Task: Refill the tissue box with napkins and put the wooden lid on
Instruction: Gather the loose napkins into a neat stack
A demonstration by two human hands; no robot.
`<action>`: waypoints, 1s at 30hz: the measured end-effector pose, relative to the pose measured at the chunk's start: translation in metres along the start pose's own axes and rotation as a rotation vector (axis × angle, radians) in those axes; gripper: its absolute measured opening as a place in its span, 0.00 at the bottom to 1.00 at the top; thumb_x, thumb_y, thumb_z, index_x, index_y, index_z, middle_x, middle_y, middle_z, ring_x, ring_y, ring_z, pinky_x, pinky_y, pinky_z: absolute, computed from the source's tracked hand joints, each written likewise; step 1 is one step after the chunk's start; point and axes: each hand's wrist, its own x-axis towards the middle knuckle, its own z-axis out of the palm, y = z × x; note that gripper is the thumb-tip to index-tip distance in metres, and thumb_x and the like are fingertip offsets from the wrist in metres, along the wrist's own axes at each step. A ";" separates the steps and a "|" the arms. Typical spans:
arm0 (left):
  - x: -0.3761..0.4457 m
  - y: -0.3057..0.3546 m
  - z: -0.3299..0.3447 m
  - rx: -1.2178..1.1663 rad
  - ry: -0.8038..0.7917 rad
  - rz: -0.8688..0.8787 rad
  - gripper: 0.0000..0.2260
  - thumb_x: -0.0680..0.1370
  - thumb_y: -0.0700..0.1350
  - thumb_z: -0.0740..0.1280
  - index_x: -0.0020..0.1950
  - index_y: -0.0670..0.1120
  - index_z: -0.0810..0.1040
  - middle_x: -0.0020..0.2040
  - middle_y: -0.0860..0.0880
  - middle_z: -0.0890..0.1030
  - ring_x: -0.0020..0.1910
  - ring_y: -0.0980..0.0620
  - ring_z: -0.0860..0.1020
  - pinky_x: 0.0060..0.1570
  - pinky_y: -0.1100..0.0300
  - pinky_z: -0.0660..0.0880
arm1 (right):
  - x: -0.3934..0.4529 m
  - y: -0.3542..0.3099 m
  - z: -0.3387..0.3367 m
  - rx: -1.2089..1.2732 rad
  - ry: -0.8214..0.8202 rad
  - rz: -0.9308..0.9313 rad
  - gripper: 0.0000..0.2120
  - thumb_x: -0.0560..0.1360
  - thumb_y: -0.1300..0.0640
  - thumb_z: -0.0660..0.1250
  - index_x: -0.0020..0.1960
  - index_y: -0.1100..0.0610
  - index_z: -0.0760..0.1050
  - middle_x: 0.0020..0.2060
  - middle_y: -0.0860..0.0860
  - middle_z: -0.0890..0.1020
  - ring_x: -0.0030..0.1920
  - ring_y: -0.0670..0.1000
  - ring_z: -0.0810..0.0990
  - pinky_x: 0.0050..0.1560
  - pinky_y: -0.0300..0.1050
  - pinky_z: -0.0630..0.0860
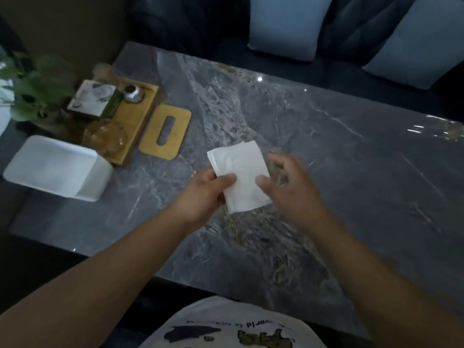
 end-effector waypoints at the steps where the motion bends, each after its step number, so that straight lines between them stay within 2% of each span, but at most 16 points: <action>1: -0.006 -0.002 -0.004 0.057 -0.005 0.026 0.10 0.80 0.38 0.61 0.58 0.45 0.78 0.56 0.45 0.84 0.56 0.45 0.81 0.53 0.50 0.79 | 0.007 0.003 -0.002 0.188 -0.143 0.110 0.27 0.71 0.41 0.68 0.67 0.47 0.68 0.62 0.41 0.73 0.61 0.42 0.73 0.60 0.45 0.73; 3: -0.020 -0.006 -0.011 0.205 -0.001 0.088 0.09 0.80 0.39 0.63 0.56 0.48 0.80 0.53 0.50 0.85 0.54 0.49 0.82 0.50 0.56 0.79 | 0.018 0.010 0.001 0.491 -0.420 0.162 0.22 0.75 0.52 0.69 0.67 0.51 0.70 0.60 0.43 0.80 0.60 0.44 0.78 0.57 0.45 0.75; 5: -0.035 -0.011 -0.017 0.376 0.046 0.137 0.07 0.78 0.45 0.66 0.54 0.53 0.81 0.51 0.54 0.85 0.53 0.53 0.82 0.51 0.58 0.79 | 0.021 0.011 0.009 0.568 -0.614 0.105 0.17 0.75 0.57 0.69 0.63 0.52 0.75 0.55 0.46 0.83 0.57 0.47 0.81 0.52 0.43 0.77; 6: -0.041 -0.015 -0.020 0.454 0.076 0.157 0.07 0.77 0.49 0.66 0.53 0.55 0.80 0.51 0.54 0.85 0.53 0.54 0.82 0.52 0.58 0.79 | 0.020 0.011 0.015 0.555 -0.658 0.075 0.15 0.74 0.58 0.69 0.61 0.52 0.77 0.54 0.47 0.84 0.56 0.49 0.82 0.51 0.43 0.78; 8: -0.054 -0.025 -0.026 0.558 0.165 0.190 0.08 0.76 0.52 0.64 0.53 0.59 0.78 0.51 0.55 0.84 0.50 0.58 0.81 0.50 0.59 0.78 | 0.017 0.010 0.027 0.490 -0.606 0.033 0.12 0.72 0.57 0.71 0.55 0.48 0.80 0.50 0.46 0.85 0.52 0.47 0.83 0.48 0.41 0.79; 11: -0.067 -0.043 -0.032 0.569 0.330 0.250 0.09 0.77 0.51 0.64 0.53 0.67 0.74 0.49 0.62 0.82 0.47 0.65 0.80 0.45 0.69 0.75 | 0.011 0.009 0.052 0.327 -0.485 -0.068 0.09 0.72 0.56 0.70 0.48 0.42 0.80 0.44 0.43 0.85 0.47 0.44 0.83 0.47 0.44 0.80; 13: -0.073 -0.056 -0.036 0.566 0.423 0.269 0.11 0.78 0.50 0.64 0.55 0.67 0.74 0.48 0.68 0.81 0.48 0.67 0.79 0.43 0.73 0.73 | 0.004 0.008 0.069 0.211 -0.453 -0.147 0.09 0.72 0.52 0.68 0.47 0.38 0.79 0.43 0.42 0.84 0.45 0.43 0.83 0.46 0.43 0.79; 15: -0.075 -0.070 -0.042 0.578 0.522 0.286 0.10 0.78 0.50 0.63 0.58 0.62 0.75 0.48 0.69 0.80 0.49 0.66 0.79 0.43 0.71 0.73 | 0.000 0.009 0.085 0.138 -0.421 -0.213 0.09 0.73 0.51 0.66 0.47 0.36 0.77 0.41 0.42 0.83 0.42 0.42 0.81 0.42 0.39 0.77; 17: -0.072 -0.085 -0.052 0.569 0.600 0.334 0.08 0.79 0.48 0.62 0.56 0.57 0.77 0.48 0.64 0.80 0.48 0.63 0.79 0.45 0.67 0.74 | -0.001 0.015 0.104 0.091 -0.379 -0.298 0.06 0.74 0.53 0.65 0.48 0.42 0.77 0.39 0.45 0.81 0.39 0.42 0.79 0.39 0.38 0.74; 20: -0.062 -0.106 -0.065 0.544 0.671 0.392 0.07 0.79 0.43 0.62 0.54 0.47 0.78 0.46 0.51 0.81 0.46 0.56 0.79 0.47 0.57 0.75 | -0.002 0.029 0.129 0.055 -0.312 -0.436 0.08 0.75 0.59 0.65 0.53 0.57 0.78 0.43 0.48 0.81 0.44 0.43 0.78 0.44 0.32 0.72; 22: -0.053 -0.114 -0.071 0.546 0.706 0.441 0.08 0.79 0.41 0.63 0.55 0.45 0.79 0.49 0.47 0.81 0.48 0.55 0.79 0.49 0.57 0.75 | 0.001 0.039 0.144 0.048 -0.272 -0.477 0.10 0.76 0.57 0.64 0.54 0.60 0.78 0.47 0.52 0.82 0.48 0.49 0.80 0.49 0.37 0.74; 24: -0.045 -0.122 -0.078 0.550 0.713 0.479 0.09 0.78 0.40 0.63 0.56 0.45 0.79 0.50 0.48 0.81 0.51 0.55 0.79 0.51 0.58 0.75 | 0.006 0.049 0.156 0.076 -0.256 -0.480 0.10 0.77 0.56 0.64 0.54 0.60 0.78 0.48 0.54 0.82 0.49 0.53 0.80 0.50 0.44 0.76; 26: -0.037 -0.131 -0.086 0.520 0.693 0.485 0.09 0.77 0.41 0.65 0.56 0.47 0.77 0.50 0.52 0.80 0.51 0.57 0.79 0.51 0.62 0.75 | 0.011 0.060 0.166 0.129 -0.263 -0.477 0.09 0.76 0.58 0.66 0.56 0.54 0.75 0.49 0.47 0.80 0.51 0.48 0.80 0.51 0.40 0.76; 27: -0.035 -0.136 -0.091 0.499 0.676 0.471 0.10 0.77 0.41 0.66 0.57 0.50 0.76 0.50 0.56 0.80 0.51 0.60 0.79 0.51 0.64 0.74 | 0.013 0.064 0.171 0.151 -0.281 -0.468 0.13 0.76 0.58 0.67 0.59 0.50 0.73 0.51 0.42 0.79 0.53 0.45 0.79 0.53 0.37 0.75; 28: -0.033 -0.141 -0.095 0.475 0.657 0.449 0.11 0.77 0.41 0.67 0.58 0.52 0.75 0.50 0.58 0.79 0.50 0.61 0.79 0.50 0.66 0.74 | 0.014 0.069 0.175 0.174 -0.311 -0.447 0.17 0.75 0.56 0.68 0.62 0.47 0.69 0.52 0.41 0.78 0.54 0.43 0.79 0.54 0.38 0.75; 30: -0.031 -0.149 -0.102 0.444 0.616 0.417 0.13 0.77 0.41 0.68 0.60 0.51 0.73 0.51 0.59 0.79 0.50 0.62 0.78 0.51 0.66 0.74 | 0.015 0.080 0.181 0.194 -0.354 -0.404 0.23 0.75 0.54 0.69 0.66 0.48 0.65 0.55 0.42 0.78 0.56 0.45 0.79 0.57 0.43 0.76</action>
